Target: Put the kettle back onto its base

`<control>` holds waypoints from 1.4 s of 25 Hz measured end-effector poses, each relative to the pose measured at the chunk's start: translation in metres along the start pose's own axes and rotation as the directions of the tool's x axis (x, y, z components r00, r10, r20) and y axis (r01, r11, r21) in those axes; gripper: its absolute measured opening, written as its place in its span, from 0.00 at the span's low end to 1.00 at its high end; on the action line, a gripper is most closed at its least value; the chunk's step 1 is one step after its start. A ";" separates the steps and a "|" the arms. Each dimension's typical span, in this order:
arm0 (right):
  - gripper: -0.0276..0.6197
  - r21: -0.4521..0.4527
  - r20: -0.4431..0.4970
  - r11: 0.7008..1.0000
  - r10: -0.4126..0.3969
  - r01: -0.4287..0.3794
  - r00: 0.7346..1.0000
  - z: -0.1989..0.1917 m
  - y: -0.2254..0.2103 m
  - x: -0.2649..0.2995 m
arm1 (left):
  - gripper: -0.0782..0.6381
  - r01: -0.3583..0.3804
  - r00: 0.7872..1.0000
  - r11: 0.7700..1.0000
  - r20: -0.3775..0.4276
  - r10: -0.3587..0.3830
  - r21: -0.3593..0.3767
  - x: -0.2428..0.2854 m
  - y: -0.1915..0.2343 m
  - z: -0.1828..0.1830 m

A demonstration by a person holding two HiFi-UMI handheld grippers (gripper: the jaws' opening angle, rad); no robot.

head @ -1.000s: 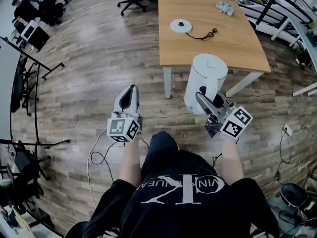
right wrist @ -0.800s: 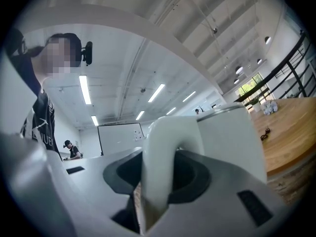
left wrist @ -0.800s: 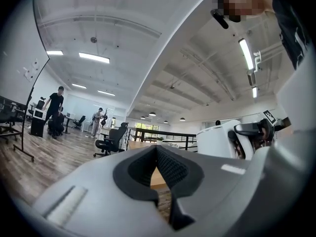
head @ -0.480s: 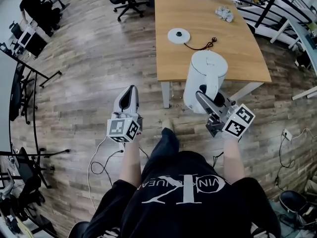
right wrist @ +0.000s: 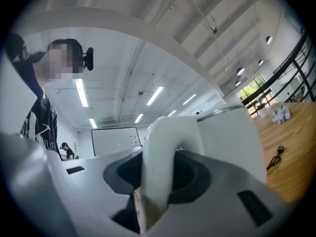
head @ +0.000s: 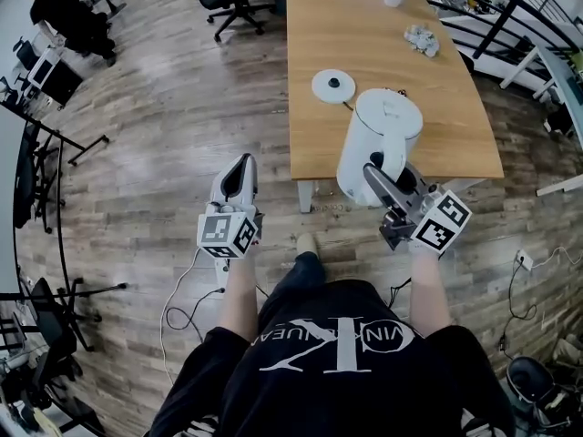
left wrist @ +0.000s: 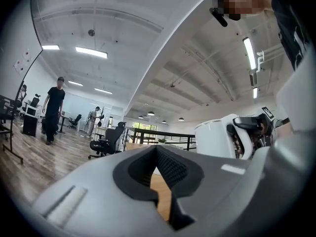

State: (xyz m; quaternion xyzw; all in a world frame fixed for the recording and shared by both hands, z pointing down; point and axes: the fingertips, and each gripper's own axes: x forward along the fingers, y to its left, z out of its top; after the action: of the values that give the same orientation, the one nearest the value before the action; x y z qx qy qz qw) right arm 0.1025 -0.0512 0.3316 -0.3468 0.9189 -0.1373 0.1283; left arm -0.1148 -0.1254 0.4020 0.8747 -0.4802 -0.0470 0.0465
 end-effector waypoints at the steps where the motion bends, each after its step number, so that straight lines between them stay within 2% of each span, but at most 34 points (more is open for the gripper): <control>1: 0.26 0.002 0.000 1.000 -0.003 0.003 1.000 0.001 -0.006 0.005 | 0.12 0.003 1.000 1.000 -0.003 -0.003 -0.002 0.008 0.003 0.000; 10: 0.26 0.008 -0.007 1.000 -0.025 0.025 1.000 0.006 -0.055 0.042 | 0.12 0.034 0.999 0.999 -0.026 -0.034 -0.010 0.073 0.031 -0.007; 17: 0.26 0.021 -0.011 0.999 -0.045 0.045 0.999 0.021 -0.116 0.090 | 0.12 0.043 0.998 0.999 -0.043 -0.045 -0.028 0.144 0.070 -0.010; 27: 0.26 0.019 0.001 0.998 -0.053 0.052 0.999 0.020 -0.121 0.089 | 0.12 0.071 0.996 0.996 -0.058 -0.074 -0.049 0.141 0.057 -0.027; 35: 0.26 0.007 0.011 1.000 -0.011 0.011 1.000 0.024 -0.131 0.094 | 0.12 0.058 0.997 0.998 -0.051 -0.060 -0.038 0.150 0.054 -0.032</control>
State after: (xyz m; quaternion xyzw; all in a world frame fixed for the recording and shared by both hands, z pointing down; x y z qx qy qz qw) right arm 0.1208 -0.2126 0.3410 -0.3523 0.9157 -0.1394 0.1340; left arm -0.0760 -0.2799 0.4350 0.8884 -0.4519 -0.0342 0.0735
